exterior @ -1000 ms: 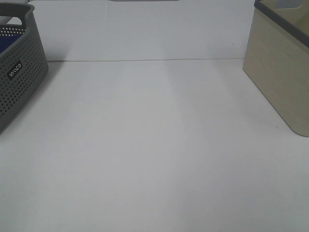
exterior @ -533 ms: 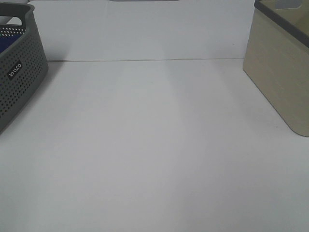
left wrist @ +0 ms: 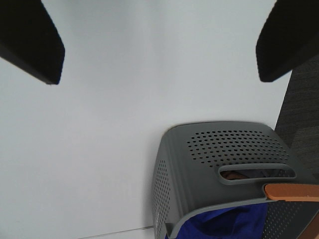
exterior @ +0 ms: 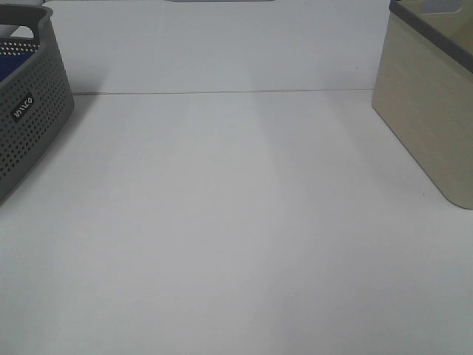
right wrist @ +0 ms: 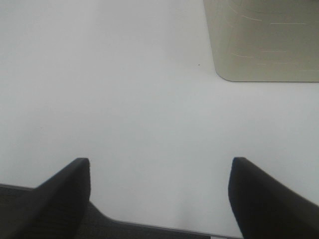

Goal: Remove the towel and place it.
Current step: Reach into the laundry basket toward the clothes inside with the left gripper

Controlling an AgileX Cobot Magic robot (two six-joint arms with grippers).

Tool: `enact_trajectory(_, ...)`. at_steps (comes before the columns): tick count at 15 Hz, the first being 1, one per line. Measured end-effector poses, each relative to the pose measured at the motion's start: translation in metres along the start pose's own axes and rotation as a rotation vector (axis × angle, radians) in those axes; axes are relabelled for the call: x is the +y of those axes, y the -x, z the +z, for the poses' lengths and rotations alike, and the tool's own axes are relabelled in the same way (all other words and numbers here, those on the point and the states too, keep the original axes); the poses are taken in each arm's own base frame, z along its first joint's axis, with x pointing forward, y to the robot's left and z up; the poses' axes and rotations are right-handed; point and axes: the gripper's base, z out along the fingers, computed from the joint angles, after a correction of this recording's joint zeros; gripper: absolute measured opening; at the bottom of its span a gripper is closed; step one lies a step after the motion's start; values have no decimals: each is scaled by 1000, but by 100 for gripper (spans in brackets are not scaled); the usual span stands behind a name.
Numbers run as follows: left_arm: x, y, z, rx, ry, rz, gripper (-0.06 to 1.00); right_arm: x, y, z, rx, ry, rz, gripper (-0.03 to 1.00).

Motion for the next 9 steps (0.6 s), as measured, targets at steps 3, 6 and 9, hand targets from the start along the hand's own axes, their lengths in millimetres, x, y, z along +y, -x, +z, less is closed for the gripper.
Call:
enact_trajectory(3, 1, 10, -4, -2, 0, 64, 99, 0, 0, 0, 0, 0, 0, 75)
enact_trajectory(6, 6, 50, -2, 51, -6, 222, 99, 0, 0, 0, 0, 0, 0, 75)
enact_trajectory(9, 15, 95, 19, 137, 0, 435, 99, 0, 0, 0, 0, 0, 0, 75)
